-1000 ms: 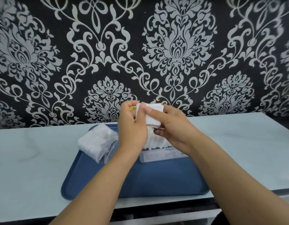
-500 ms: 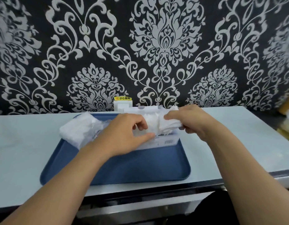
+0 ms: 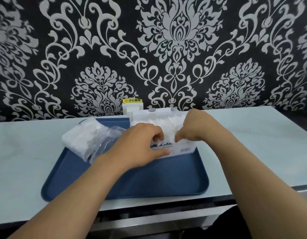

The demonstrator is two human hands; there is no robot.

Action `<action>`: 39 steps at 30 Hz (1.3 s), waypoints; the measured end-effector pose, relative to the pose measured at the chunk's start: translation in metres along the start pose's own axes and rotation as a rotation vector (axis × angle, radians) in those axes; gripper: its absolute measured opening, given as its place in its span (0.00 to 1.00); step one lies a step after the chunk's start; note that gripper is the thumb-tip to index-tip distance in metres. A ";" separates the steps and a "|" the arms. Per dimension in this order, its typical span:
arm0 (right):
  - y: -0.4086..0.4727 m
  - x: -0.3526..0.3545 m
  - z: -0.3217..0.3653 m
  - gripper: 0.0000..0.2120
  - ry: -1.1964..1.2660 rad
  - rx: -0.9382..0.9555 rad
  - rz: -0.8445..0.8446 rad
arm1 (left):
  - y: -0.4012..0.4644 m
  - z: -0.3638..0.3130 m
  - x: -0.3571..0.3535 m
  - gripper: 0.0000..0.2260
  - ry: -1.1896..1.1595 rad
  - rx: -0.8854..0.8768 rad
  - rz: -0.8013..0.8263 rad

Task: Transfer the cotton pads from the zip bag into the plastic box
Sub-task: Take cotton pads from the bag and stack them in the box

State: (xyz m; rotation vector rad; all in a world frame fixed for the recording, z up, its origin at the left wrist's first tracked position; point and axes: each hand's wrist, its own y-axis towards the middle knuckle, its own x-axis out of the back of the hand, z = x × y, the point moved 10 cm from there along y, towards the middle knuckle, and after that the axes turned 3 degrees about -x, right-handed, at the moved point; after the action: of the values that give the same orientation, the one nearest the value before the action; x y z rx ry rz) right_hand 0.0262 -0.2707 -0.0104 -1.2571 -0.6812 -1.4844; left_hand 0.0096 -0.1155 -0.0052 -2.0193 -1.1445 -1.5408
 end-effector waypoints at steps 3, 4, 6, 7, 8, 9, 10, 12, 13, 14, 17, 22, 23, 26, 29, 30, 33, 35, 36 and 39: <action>-0.005 0.010 0.003 0.21 -0.134 -0.035 -0.102 | 0.002 -0.001 -0.002 0.12 0.070 -0.002 0.028; -0.007 0.013 0.003 0.20 -0.167 -0.041 -0.141 | 0.003 -0.001 -0.004 0.13 0.084 -0.004 0.039; -0.008 0.014 0.005 0.17 -0.205 -0.039 -0.226 | 0.003 0.002 -0.006 0.14 0.095 -0.002 0.048; -0.008 0.013 0.005 0.17 -0.204 -0.033 -0.258 | 0.003 0.002 -0.007 0.14 0.093 -0.005 0.041; -0.006 0.012 0.003 0.18 -0.183 -0.027 -0.281 | 0.003 0.003 -0.008 0.14 0.086 -0.011 0.028; -0.003 0.012 0.000 0.21 -0.139 -0.022 -0.300 | 0.003 0.002 -0.008 0.15 0.078 -0.027 0.009; 0.003 0.010 -0.006 0.24 -0.076 -0.027 -0.299 | 0.004 0.002 -0.010 0.15 0.066 -0.046 -0.005; 0.014 -0.001 -0.018 0.31 0.113 -0.046 -0.217 | 0.004 0.002 -0.010 0.14 0.031 -0.077 -0.022; 0.019 -0.011 -0.023 0.32 0.221 -0.064 -0.131 | 0.003 0.005 -0.011 0.14 0.003 -0.079 -0.018; 0.022 -0.020 -0.026 0.30 0.327 -0.092 -0.046 | 0.003 0.007 -0.010 0.14 -0.024 -0.081 -0.010; 0.028 -0.036 -0.032 0.25 0.520 -0.144 0.092 | 0.002 0.009 -0.011 0.17 -0.075 -0.103 -0.007; 0.035 -0.036 -0.029 0.16 0.481 -0.104 0.027 | 0.007 0.016 -0.006 0.18 -0.214 -0.035 -0.099; 0.035 -0.036 -0.029 0.15 0.483 -0.104 0.022 | 0.008 0.017 -0.005 0.14 -0.208 -0.019 -0.119; 0.034 -0.036 -0.032 0.16 0.496 -0.096 0.030 | 0.008 0.018 -0.003 0.06 -0.212 0.013 -0.153; 0.029 -0.034 -0.031 0.17 0.523 -0.091 0.033 | 0.004 0.020 -0.001 0.03 -0.256 0.033 -0.185; 0.028 -0.034 -0.032 0.18 0.536 -0.097 0.043 | 0.004 0.020 -0.001 0.03 -0.255 0.035 -0.186; 0.020 -0.036 -0.030 0.19 0.574 -0.110 0.082 | 0.000 0.019 -0.001 0.04 -0.251 0.048 -0.189; 0.012 -0.036 -0.027 0.20 0.623 -0.116 0.091 | -0.004 0.019 0.001 0.05 -0.246 0.053 -0.197; 0.009 -0.036 -0.027 0.20 0.666 -0.123 0.103 | -0.005 0.020 0.001 0.05 -0.242 0.053 -0.194; -0.002 -0.037 -0.028 0.18 0.771 -0.148 0.134 | -0.006 0.021 0.004 0.05 -0.225 0.035 -0.184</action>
State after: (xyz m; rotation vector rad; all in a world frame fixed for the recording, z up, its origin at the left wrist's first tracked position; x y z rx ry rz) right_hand 0.0119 -0.2830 -0.0529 -0.7134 0.0245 -1.7573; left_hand 0.0184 -0.0957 -0.0103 -2.1574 -1.4691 -1.3887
